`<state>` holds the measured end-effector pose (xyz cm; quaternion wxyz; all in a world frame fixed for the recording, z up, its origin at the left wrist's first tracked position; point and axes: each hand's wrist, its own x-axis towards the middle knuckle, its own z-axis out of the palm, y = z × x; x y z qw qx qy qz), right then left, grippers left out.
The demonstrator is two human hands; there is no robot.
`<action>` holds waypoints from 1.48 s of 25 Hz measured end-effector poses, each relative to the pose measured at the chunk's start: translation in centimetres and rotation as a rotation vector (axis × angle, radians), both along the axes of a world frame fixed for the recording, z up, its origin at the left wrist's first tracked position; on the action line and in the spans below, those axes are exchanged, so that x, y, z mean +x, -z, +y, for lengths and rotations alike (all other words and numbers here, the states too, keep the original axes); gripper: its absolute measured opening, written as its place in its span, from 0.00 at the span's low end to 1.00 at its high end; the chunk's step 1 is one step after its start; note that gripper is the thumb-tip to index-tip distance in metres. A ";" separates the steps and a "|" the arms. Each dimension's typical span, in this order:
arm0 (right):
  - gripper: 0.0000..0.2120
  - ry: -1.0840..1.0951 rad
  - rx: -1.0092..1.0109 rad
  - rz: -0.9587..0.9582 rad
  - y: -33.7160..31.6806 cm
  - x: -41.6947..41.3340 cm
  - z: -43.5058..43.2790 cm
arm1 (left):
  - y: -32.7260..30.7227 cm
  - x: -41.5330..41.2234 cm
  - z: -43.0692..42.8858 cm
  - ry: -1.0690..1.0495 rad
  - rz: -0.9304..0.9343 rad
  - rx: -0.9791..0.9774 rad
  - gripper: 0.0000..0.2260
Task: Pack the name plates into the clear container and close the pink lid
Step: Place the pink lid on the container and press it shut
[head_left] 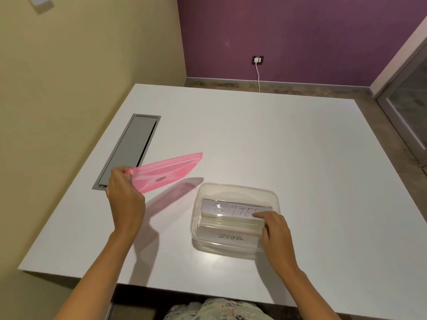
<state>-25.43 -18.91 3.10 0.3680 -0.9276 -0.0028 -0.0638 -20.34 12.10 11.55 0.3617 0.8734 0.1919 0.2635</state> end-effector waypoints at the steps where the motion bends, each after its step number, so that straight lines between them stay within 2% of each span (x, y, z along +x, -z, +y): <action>1: 0.21 0.024 0.049 -0.004 -0.7 0.3 0.0 | -1.4 0.1 -0.4 0.011 -0.047 -0.053 0.09; 4: 0.17 0.110 0.200 -0.019 -3.0 1.6 0.2 | -4.9 0.4 -1.9 0.062 -0.185 -0.147 0.09; 7: 0.14 0.169 0.364 -0.001 -4.9 3.1 0.3 | -6.0 2.0 -2.9 0.099 -0.230 -0.349 0.12; 11: 0.15 0.212 0.533 0.086 -6.4 4.0 0.4 | -4.9 3.6 -5.2 0.168 -0.071 -0.506 0.15; 15: 0.23 0.360 0.444 0.066 -5.8 2.8 0.2 | -1.8 4.3 -7.3 0.197 0.154 -0.608 0.14; 17: 0.23 0.441 0.372 0.092 -4.8 2.2 0.0 | -0.1 4.5 -8.3 0.245 0.260 -0.636 0.13; 20: 0.18 0.494 0.257 0.157 -3.5 1.5 0.0 | 1.4 4.7 -9.8 0.256 0.322 -0.619 0.12; 24: 0.16 0.565 0.209 0.205 -2.1 0.3 -0.5 | 3.8 5.4 -10.2 0.272 0.307 -0.330 0.12; 28: 0.15 0.548 0.125 0.249 -1.4 -0.4 -0.5 | 5.9 5.6 -10.5 0.212 0.363 -0.195 0.11; 37: 0.15 0.518 -0.032 0.319 -0.2 0.1 0.1 | 7.8 5.1 -10.4 0.155 0.407 -0.191 0.10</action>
